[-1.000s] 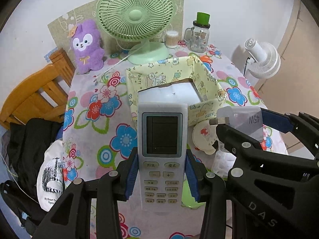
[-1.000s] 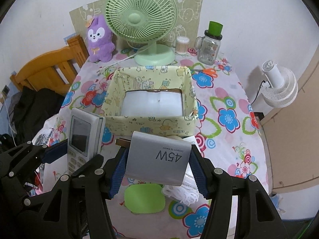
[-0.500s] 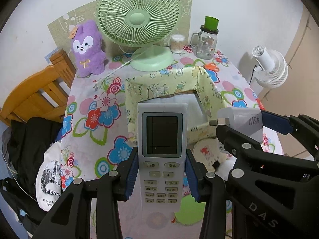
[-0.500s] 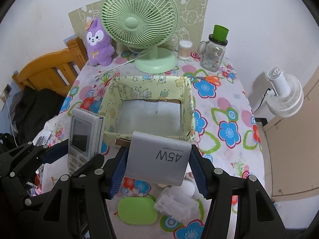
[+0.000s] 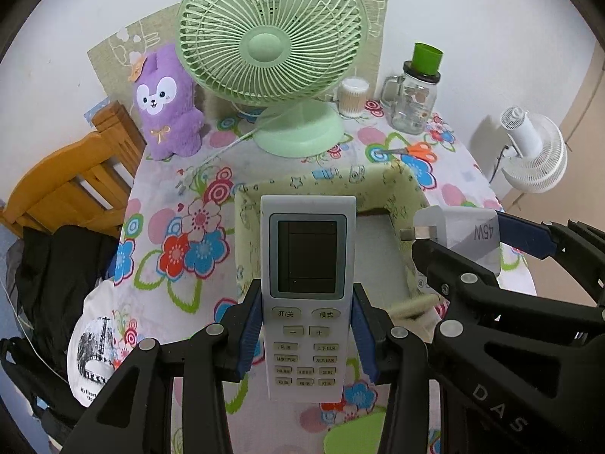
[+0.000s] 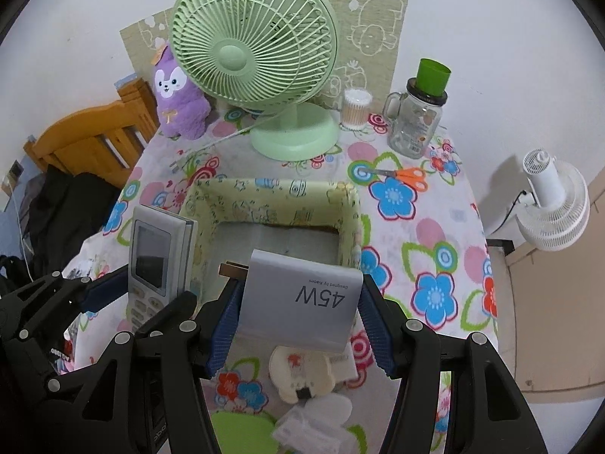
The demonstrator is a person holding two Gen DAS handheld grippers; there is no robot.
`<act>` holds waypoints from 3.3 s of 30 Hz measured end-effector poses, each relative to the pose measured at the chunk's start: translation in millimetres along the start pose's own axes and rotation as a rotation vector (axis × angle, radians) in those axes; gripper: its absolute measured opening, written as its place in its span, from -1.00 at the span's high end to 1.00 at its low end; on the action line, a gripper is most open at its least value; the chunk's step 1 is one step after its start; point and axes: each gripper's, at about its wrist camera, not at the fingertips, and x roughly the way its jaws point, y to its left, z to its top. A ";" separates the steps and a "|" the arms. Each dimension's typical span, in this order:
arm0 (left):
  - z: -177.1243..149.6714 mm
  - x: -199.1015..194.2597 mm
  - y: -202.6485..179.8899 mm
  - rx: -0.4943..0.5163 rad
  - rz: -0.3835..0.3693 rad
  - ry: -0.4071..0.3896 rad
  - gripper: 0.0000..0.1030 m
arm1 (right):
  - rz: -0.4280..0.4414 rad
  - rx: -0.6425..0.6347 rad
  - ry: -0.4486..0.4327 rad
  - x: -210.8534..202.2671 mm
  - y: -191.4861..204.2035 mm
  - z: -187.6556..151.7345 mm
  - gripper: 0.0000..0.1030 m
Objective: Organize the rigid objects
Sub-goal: 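Lift the remote with the left tool while the right tool carries the charger over the box, then lower the remote into the box and open the left tool while the right tool releases the charger inside, then withdraw both tools from the box back toward the remaining items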
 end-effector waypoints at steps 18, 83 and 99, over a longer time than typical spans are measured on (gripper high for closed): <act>35.3 55.6 7.9 -0.062 0.045 0.039 0.13 | 0.033 -0.013 0.051 64.2 -10.4 40.6 -0.21; 17.1 27.0 -9.0 -0.010 0.033 0.018 -0.86 | -0.021 0.003 0.005 42.6 -3.8 22.0 -0.86; -2.4 -20.6 -17.2 0.045 0.006 -0.034 -0.87 | -0.025 0.049 -0.058 -10.1 2.2 -3.2 -0.87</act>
